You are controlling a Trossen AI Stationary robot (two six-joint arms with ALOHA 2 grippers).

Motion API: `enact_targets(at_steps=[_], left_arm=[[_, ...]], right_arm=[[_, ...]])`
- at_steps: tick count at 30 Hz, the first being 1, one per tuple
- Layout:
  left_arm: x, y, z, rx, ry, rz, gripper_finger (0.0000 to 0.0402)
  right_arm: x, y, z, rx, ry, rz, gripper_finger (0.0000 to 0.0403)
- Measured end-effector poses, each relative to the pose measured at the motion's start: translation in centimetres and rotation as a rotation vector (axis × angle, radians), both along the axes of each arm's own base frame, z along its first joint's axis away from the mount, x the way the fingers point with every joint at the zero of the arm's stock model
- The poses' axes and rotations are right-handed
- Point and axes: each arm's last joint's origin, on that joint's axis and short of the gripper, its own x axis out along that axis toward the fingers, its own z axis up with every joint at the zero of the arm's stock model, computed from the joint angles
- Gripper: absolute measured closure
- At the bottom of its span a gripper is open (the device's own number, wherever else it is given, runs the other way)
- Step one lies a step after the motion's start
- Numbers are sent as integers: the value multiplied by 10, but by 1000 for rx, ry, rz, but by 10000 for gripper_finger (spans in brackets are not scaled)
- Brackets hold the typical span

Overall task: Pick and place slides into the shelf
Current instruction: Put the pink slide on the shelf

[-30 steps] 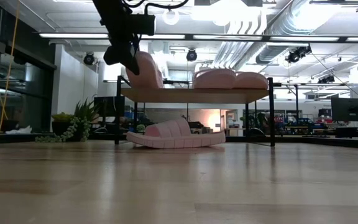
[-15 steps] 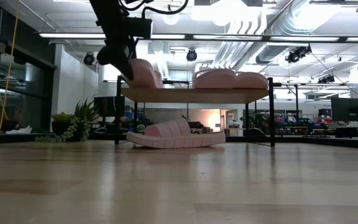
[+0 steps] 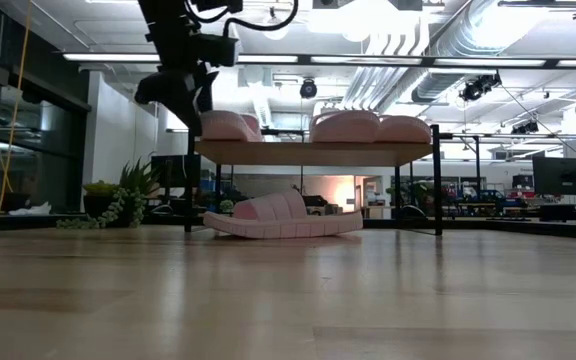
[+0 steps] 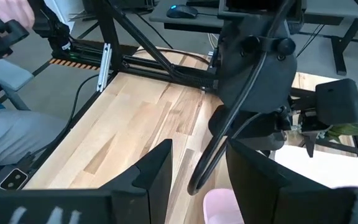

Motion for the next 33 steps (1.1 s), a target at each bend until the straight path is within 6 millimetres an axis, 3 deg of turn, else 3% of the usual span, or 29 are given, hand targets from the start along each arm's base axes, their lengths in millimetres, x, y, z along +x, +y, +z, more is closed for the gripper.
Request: enact_targets(at_steps=[11,26,33], left_arm=[[0,-5,-2,-94,-27,3,130],[10,-64,-2,-104,-36,-186,130],[8,-67,1,-26,-41,-149,131]], right_arm=[[0,0,-1,2,7,0,261],[-1,0,-1,11,18,-3,261],[-1,1,-3,20,36,-4,261]])
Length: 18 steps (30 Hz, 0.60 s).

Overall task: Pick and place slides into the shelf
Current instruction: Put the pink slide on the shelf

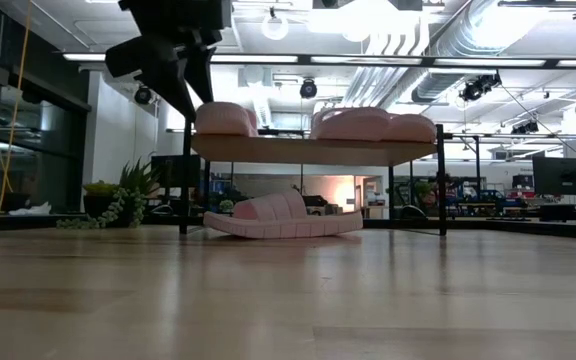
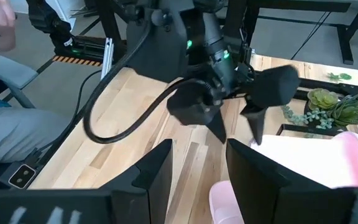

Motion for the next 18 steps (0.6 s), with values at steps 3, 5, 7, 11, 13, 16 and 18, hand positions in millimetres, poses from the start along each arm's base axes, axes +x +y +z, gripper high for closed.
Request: enact_targets(at_steps=[3,5,7,11,13,16,18], left_arm=[[-1,1,0,20,3,16,131],[-2,2,1,59,8,28,131],[-2,2,1,92,8,39,131],[-2,3,2,117,8,49,131],[-2,4,2,146,8,60,131],[-4,4,2,158,20,74,131],[-8,4,1,155,50,87,131]], right_arm=[[0,3,-1,1,7,7,261],[1,5,-1,1,6,15,261],[1,8,-1,0,6,23,261],[2,15,-1,-2,5,44,261],[2,18,-1,-4,4,54,261],[3,21,-1,-8,5,59,261],[3,23,-1,-8,5,65,261]])
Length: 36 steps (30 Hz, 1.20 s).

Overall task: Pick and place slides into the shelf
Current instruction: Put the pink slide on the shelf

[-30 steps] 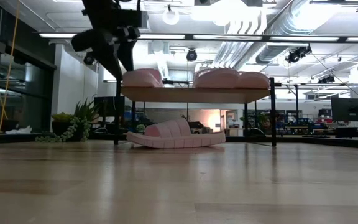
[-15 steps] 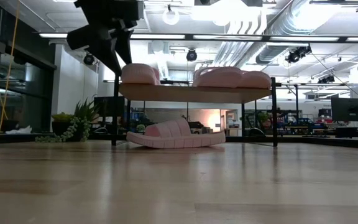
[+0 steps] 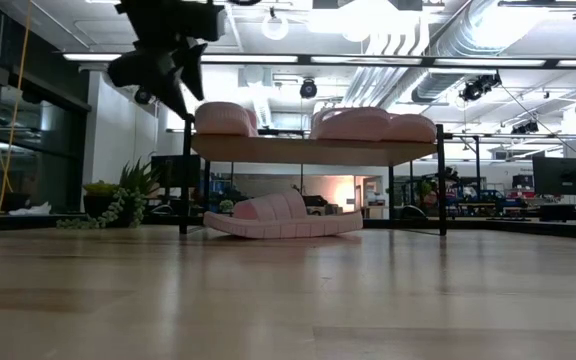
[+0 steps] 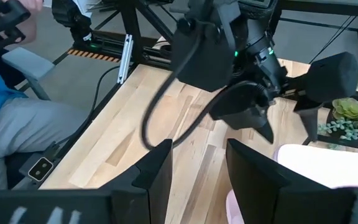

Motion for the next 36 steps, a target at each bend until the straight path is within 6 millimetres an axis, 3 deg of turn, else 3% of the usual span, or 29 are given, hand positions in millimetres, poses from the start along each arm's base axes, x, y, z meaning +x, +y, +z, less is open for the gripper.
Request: enact_targets(at_steps=[4,14,26,36], left_arm=[[-8,1,0,33,48,43,131],[-5,2,1,67,19,42,131],[-8,41,2,75,24,156,131],[-4,60,4,89,3,148,131]], right_arm=[[0,1,-1,1,7,2,261],[1,1,1,-13,-12,3,261],[0,2,0,-4,0,0,261],[0,2,0,-5,-1,1,261]])
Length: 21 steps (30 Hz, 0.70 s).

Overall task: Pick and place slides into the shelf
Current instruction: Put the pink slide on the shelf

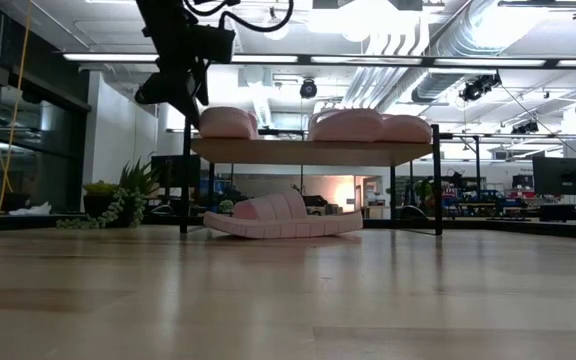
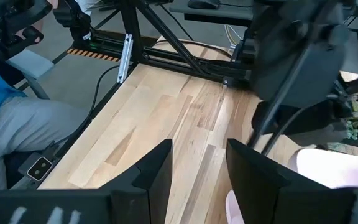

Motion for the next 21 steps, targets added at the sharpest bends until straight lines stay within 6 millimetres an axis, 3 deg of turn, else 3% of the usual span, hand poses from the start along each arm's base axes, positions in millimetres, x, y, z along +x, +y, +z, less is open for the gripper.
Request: enact_targets(at_steps=[10,21], left_arm=[[2,1,1,15,-9,-9,131],[-9,-2,-3,-18,63,42,131]], right_arm=[[0,0,0,6,3,-3,261],[0,0,0,6,6,-3,261]])
